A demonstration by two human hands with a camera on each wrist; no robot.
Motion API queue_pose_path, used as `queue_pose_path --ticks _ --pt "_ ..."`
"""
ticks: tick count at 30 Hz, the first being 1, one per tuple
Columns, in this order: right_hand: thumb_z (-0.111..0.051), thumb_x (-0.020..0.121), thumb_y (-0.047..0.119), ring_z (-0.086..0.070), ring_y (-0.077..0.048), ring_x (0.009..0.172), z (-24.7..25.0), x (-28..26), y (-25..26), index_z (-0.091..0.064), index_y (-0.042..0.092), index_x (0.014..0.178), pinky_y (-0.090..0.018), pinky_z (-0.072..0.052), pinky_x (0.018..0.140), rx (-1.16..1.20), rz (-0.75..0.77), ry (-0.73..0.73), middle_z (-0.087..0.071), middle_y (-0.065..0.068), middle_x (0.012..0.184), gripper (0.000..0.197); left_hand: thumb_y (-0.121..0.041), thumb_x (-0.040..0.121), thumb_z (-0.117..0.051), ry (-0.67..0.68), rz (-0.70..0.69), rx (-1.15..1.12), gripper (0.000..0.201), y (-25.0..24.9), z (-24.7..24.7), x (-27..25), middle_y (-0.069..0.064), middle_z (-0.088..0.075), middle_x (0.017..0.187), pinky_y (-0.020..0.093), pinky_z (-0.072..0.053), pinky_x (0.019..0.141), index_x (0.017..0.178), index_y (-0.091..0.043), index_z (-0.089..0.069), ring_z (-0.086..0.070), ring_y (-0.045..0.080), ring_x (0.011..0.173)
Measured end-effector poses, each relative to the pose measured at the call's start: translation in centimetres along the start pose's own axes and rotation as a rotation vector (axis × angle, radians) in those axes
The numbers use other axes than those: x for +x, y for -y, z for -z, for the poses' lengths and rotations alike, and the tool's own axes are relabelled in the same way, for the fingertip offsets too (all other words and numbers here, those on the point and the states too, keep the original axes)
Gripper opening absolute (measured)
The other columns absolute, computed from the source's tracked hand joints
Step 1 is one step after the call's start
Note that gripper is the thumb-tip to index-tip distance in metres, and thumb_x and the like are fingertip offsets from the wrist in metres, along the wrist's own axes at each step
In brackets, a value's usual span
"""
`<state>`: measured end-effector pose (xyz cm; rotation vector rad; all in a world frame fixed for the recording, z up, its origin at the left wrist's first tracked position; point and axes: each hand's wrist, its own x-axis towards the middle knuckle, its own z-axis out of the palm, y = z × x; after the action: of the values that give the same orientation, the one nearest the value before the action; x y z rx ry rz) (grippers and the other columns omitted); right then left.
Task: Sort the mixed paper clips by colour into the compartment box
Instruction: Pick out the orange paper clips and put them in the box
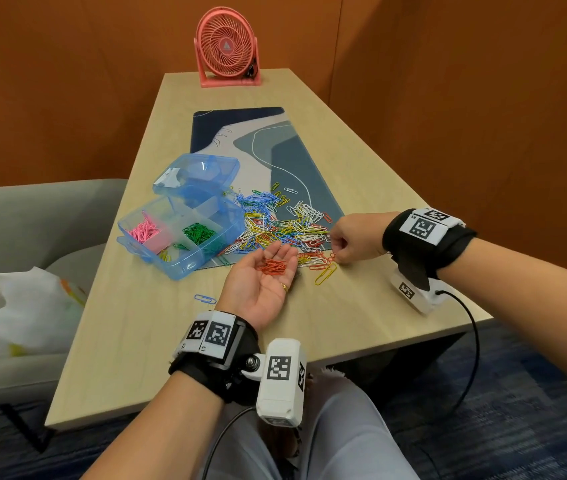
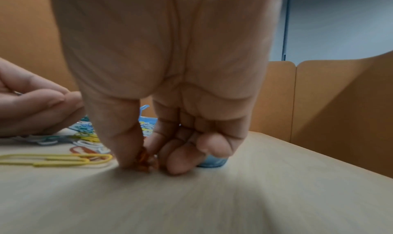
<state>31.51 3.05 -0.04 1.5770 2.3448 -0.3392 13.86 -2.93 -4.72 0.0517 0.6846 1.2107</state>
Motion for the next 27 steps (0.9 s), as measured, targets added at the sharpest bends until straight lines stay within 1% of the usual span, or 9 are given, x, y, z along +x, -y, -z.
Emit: queue_pose_path --ticks 3,7,12,14,16,18,19,21,27 --pt "-0.057 0.085 0.015 -0.05 -0.017 0.074 0.0 -0.2 0.3 -0.06 0.015 0.081 -0.021 -0.038 0.056 0.056 -0.003 -0.045 -0.058 -0.003 0.081 0.005 -0.019 0.101 -0.034 0.003 0.0 0.005 0.033 0.0 0.0 0.0 0.015 -0.063 0.084 0.036 -0.045 0.089 0.089 0.001 -0.057 -0.061 0.026 0.086" --pt "-0.065 0.082 0.013 -0.053 -0.015 0.077 -0.1 0.0 0.5 -0.062 0.018 0.083 -0.023 -0.045 0.065 0.128 -0.034 -0.054 -0.061 0.0 0.083 0.005 -0.02 0.1 -0.034 0.006 -0.001 0.01 0.033 0.0 0.2 0.1 0.014 -0.066 0.079 0.037 -0.049 0.082 0.089 0.0 -0.058 -0.061 0.027 0.086" --pt "-0.067 0.08 0.012 -0.054 -0.013 0.071 -0.3 0.3 0.9 -0.064 0.017 0.082 -0.021 -0.044 0.057 0.111 -0.072 -0.071 -0.062 0.001 0.08 0.006 -0.02 0.1 -0.034 0.013 -0.006 0.016 0.032 0.0 0.4 0.2 0.013 -0.067 0.075 0.035 -0.048 0.081 0.089 0.0 -0.058 -0.063 0.026 0.084" --pt "-0.067 0.078 0.009 -0.057 -0.013 0.068 -0.2 0.2 0.8 -0.068 0.013 0.084 -0.025 -0.05 0.06 0.124 -0.096 -0.075 -0.067 -0.003 0.081 0.007 -0.02 0.1 -0.034 0.016 -0.007 0.026 0.032 0.0 0.4 0.3 0.013 -0.068 0.073 0.035 -0.049 0.081 0.088 -0.001 -0.058 -0.064 0.025 0.082" --pt "-0.067 0.076 0.006 -0.059 -0.014 0.069 -0.1 0.2 0.6 -0.07 0.011 0.085 -0.03 -0.054 0.065 0.122 -0.112 -0.093 -0.069 -0.004 0.082 0.01 -0.02 0.1 -0.034 0.015 -0.01 0.022 0.032 0.0 0.4 0.3 0.013 -0.068 0.073 0.035 -0.048 0.081 0.089 -0.001 -0.058 -0.063 0.025 0.084" --pt "-0.067 0.078 0.007 -0.057 -0.016 0.073 -0.2 0.3 0.8 -0.068 0.012 0.081 -0.026 -0.051 0.062 0.1 -0.098 -0.107 -0.065 -0.001 0.08 0.006 -0.02 0.1 -0.034 0.016 -0.008 0.02 0.032 0.0 0.4 0.4 0.013 -0.068 0.074 0.035 -0.048 0.082 0.089 -0.001 -0.058 -0.062 0.026 0.087" --pt "-0.066 0.079 0.009 -0.056 -0.016 0.074 -0.2 0.3 1.0 -0.065 0.015 0.079 -0.022 -0.046 0.059 0.097 -0.089 -0.11 -0.063 0.0 0.079 0.006 -0.02 0.1 -0.034 0.017 -0.007 0.02 0.032 0.1 0.4 0.4 0.013 -0.067 0.074 0.035 -0.048 0.082 0.089 -0.001 -0.057 -0.062 0.026 0.087" --pt "-0.064 0.081 0.01 -0.055 -0.016 0.076 -0.3 0.3 1.1 -0.062 0.019 0.076 -0.02 -0.042 0.057 0.124 -0.089 -0.102 -0.06 0.002 0.079 0.011 -0.02 0.1 -0.034 0.02 -0.007 0.023 0.032 0.1 0.4 0.4 0.012 -0.067 0.075 0.035 -0.048 0.083 0.089 -0.002 -0.057 -0.062 0.025 0.087" --pt "-0.065 0.078 0.008 -0.055 -0.016 0.075 -0.2 -0.1 0.5 -0.07 0.012 0.086 -0.028 -0.048 0.07 0.244 -0.12 -0.094 -0.065 -0.002 0.084 0.01 -0.021 0.1 -0.035 0.026 -0.003 0.029 0.032 0.1 0.5 0.4 0.012 -0.066 0.078 0.034 -0.048 0.081 0.09 -0.002 -0.058 -0.062 0.025 0.087"
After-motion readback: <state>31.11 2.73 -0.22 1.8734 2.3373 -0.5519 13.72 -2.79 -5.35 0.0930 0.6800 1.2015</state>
